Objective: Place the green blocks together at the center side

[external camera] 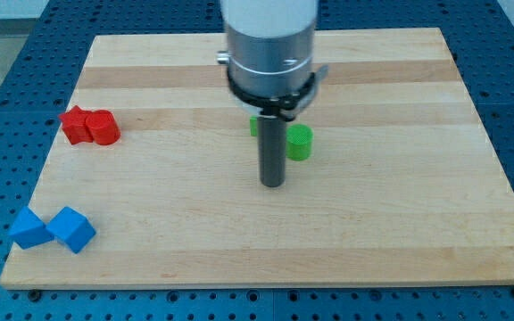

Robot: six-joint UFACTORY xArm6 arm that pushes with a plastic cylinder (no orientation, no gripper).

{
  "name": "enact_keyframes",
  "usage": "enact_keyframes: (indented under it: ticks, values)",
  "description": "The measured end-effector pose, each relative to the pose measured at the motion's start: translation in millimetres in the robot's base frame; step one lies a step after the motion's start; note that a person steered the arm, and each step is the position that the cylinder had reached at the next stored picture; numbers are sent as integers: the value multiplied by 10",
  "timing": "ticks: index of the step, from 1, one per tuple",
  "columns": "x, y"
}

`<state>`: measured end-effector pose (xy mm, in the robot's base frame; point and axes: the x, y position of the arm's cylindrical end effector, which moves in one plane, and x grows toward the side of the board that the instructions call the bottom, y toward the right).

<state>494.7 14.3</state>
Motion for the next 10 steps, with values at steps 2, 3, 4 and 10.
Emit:
enact_keyframes:
  ticks: [2, 3, 4, 10]
  values:
    - [-433, 212]
    - [-483, 212]
    - [-483, 245]
    - [-771, 743]
